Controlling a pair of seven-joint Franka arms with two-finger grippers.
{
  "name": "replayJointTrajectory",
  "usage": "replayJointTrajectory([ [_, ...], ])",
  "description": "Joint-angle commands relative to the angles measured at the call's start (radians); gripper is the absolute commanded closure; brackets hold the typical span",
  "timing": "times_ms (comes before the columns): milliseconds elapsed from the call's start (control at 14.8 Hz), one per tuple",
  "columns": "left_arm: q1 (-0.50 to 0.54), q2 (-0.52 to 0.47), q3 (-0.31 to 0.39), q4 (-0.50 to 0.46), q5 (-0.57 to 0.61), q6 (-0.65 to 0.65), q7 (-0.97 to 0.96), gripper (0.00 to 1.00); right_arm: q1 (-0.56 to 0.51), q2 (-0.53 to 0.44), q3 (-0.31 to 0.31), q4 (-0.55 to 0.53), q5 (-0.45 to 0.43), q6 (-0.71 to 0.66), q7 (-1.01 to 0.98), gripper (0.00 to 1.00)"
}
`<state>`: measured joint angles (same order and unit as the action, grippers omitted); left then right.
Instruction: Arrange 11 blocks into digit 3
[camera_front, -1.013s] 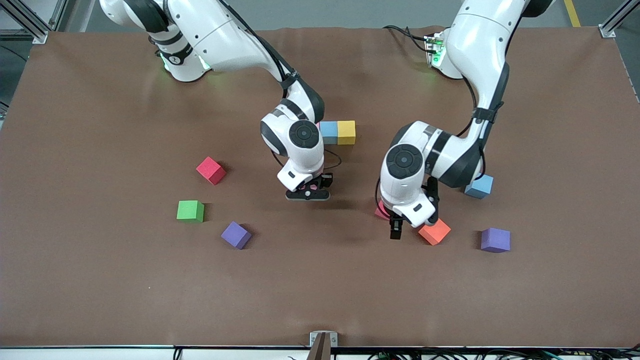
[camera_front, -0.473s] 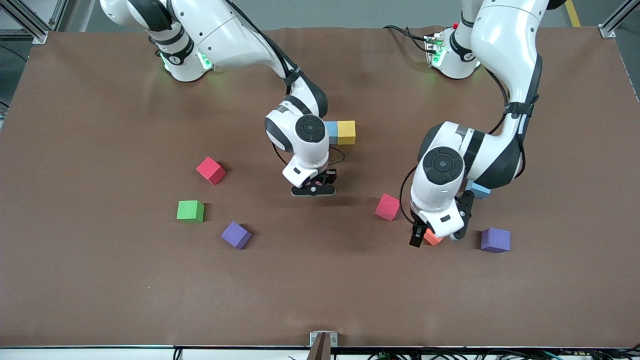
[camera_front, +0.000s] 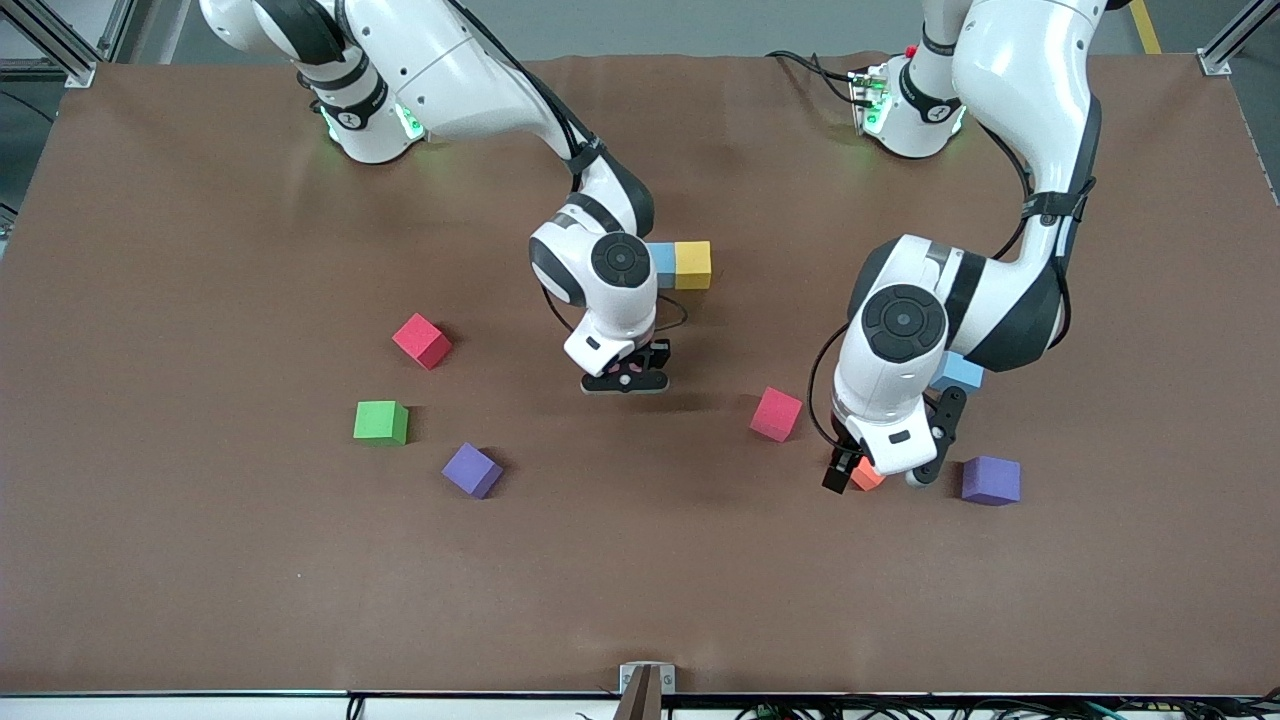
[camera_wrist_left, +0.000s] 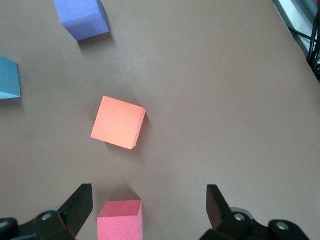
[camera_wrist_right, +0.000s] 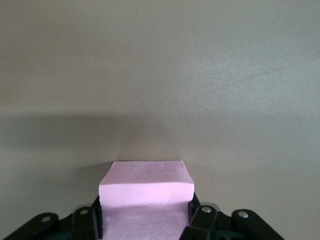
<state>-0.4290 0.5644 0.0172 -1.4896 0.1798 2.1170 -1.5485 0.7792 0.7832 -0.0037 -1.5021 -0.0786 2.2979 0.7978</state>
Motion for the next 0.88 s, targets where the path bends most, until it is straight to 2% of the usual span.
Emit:
replayJointTrajectory([
  [0,0.007,-0.009,-0.006,0.008,0.007,-0.025,0.025,0.0,0.006,-0.002,-0.005,-0.006,-0.02,0.005,0.009,0.97],
  [68,0.007,-0.006,-0.006,0.006,0.007,-0.025,0.027,0.0,0.006,-0.002,-0.005,-0.006,-0.02,0.005,0.008,0.86],
  [135,0.01,-0.005,-0.006,0.006,0.007,-0.025,0.025,0.0,0.005,-0.002,-0.004,-0.004,-0.014,0.005,0.011,0.56],
  [203,0.01,0.0,-0.006,0.005,0.007,-0.025,0.024,0.0,0.003,-0.002,-0.004,-0.004,-0.017,0.005,0.012,0.01],
  [540,0.012,0.006,-0.008,-0.006,-0.003,-0.025,0.01,0.0,-0.009,-0.015,-0.004,0.031,-0.001,-0.011,0.005,0.0],
  [810,0.016,0.014,-0.008,-0.006,-0.085,-0.025,0.007,0.0,-0.061,-0.07,0.005,0.039,0.031,-0.106,-0.005,0.0],
])
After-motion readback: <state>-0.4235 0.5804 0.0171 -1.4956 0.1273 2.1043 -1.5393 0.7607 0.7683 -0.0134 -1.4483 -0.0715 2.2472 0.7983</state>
